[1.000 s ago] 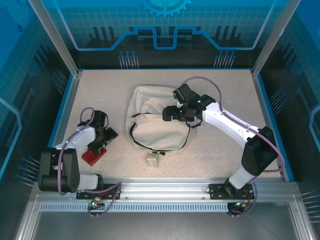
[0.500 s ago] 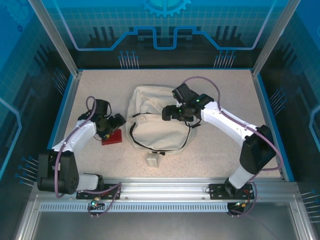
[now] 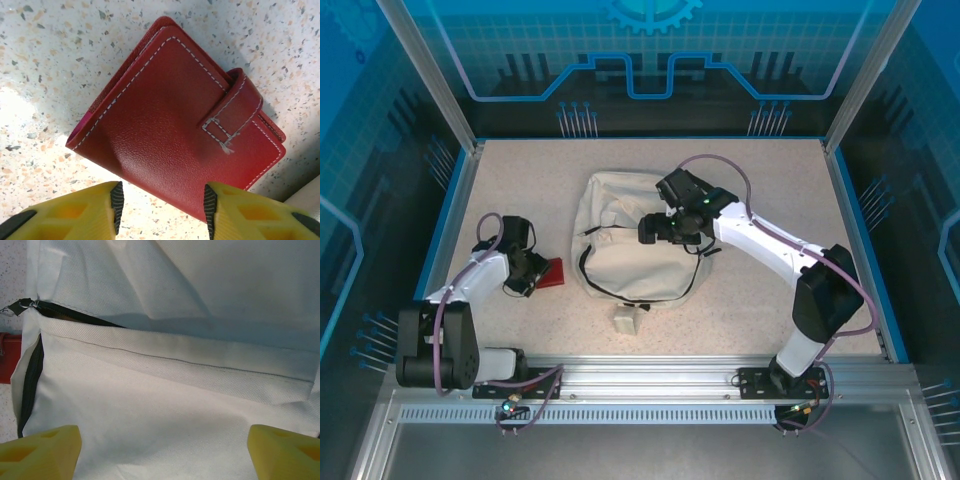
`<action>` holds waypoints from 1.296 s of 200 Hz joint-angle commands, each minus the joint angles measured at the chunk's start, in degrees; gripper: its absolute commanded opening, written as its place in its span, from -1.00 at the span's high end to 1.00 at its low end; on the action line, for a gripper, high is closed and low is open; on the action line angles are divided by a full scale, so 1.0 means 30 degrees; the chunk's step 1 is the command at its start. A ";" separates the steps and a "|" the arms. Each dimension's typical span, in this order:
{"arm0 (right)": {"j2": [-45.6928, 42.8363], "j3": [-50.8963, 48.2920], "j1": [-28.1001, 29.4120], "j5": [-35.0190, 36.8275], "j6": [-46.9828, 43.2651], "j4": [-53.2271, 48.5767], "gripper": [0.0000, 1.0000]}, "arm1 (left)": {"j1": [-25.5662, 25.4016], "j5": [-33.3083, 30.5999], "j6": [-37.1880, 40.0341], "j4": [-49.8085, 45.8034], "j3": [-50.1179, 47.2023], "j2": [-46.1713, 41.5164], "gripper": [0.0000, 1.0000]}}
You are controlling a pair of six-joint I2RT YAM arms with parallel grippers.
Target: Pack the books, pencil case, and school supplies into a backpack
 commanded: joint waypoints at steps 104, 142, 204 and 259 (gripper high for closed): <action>0.0642 0.0943 0.0543 -0.0099 0.0387 -0.0772 -0.72 | 0.0080 0.0538 -0.2131 0.2522 -0.1065 0.1857 0.11; 0.0453 0.0954 0.0639 0.0058 0.0452 -0.0908 -0.72 | 0.0074 -0.0100 -0.2284 0.2837 -0.0665 0.2670 0.53; 0.0074 0.0830 0.0578 0.0757 0.0846 -0.0996 -0.72 | 0.0073 -0.1103 -0.0661 0.1512 0.0781 0.0594 1.00; -0.1150 -0.0106 -0.0511 -0.1003 0.1038 0.0554 -0.73 | -0.0138 0.1232 0.2461 0.0974 0.3240 -0.3752 1.00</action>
